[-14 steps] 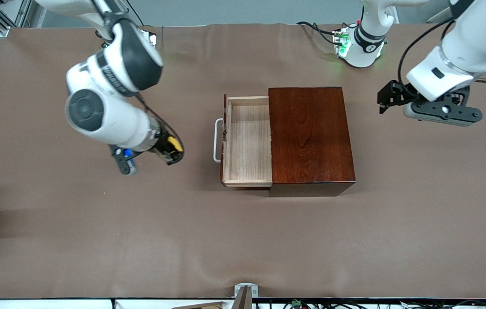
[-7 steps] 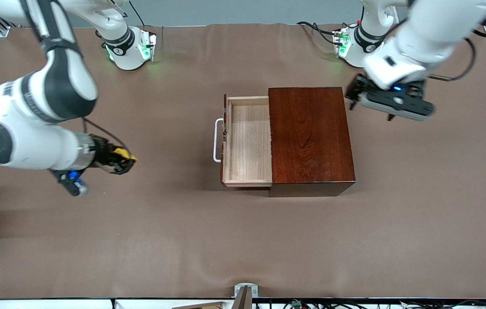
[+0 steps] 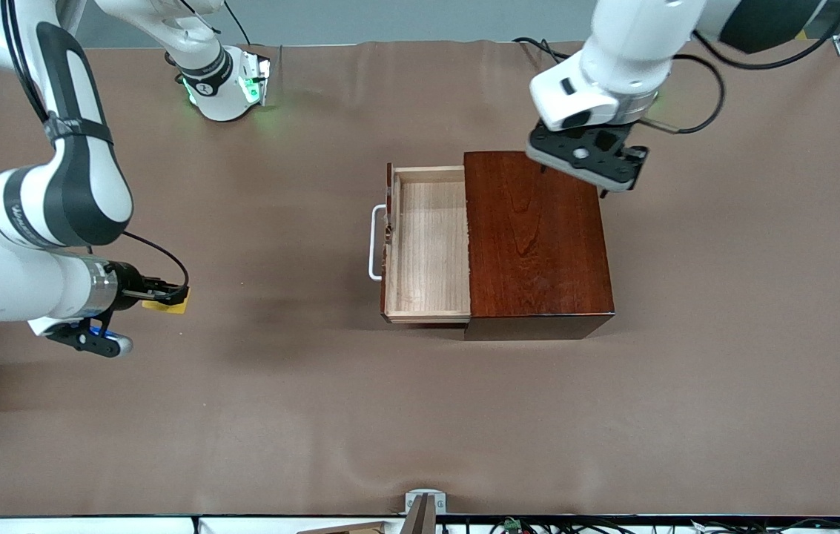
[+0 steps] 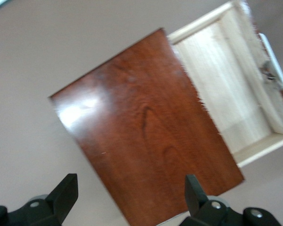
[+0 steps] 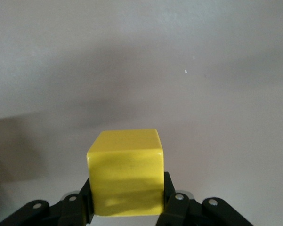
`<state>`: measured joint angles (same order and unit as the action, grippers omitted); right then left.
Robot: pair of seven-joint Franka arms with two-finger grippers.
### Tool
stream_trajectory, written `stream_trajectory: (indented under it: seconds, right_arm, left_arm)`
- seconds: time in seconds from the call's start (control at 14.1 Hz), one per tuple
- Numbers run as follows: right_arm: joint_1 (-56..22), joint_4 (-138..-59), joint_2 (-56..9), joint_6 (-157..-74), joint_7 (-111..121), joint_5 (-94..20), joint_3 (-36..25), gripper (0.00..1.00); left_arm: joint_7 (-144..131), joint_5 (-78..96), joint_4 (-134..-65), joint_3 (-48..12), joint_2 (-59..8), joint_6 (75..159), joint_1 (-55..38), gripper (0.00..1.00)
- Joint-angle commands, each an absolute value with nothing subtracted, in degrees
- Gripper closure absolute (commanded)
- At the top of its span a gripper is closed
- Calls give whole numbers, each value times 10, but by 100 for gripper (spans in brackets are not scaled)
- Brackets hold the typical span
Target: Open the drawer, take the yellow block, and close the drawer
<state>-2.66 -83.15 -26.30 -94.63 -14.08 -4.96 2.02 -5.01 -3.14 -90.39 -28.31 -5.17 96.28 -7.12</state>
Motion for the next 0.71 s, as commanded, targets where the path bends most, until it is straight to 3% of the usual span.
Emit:
stream_trajectory:
  seconds: [0.0,0.42,0.64]
  right_arm:
    - [-4,-862,-256,-988,-43,-30,30,100]
    - [8,-947,-271,-1150,-21,16,30,100]
    - [16,-947,-296,-1177,-22,16,30,100]
  left_arm:
    - [-52,-5,-875,-299,-98,979,-97,0]
    - [-32,-35,-766,-295,-227,1014,-227,0]
    - [40,-50,-732,-293,-274,1061,-255,0]
